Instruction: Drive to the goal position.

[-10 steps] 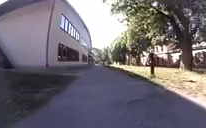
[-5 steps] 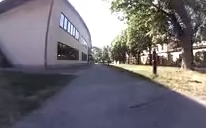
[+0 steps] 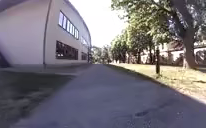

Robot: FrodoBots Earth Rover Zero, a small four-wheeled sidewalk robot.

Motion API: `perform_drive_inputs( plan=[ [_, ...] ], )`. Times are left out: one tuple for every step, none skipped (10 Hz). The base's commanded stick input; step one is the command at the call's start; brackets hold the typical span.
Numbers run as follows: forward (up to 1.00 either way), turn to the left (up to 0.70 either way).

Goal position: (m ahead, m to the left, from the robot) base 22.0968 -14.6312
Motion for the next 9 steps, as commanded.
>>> perform_drive_inputs(
  plan=[
    [0.45,0.0],
    [0.45,0.0],
    [0.45,0.0],
    [0.45,0.0],
    [0.45,0.0],
    [0.45,0.0],
    [0.45,0.0],
    [0.45,0.0],
    [0.45,0.0]
  ],
)
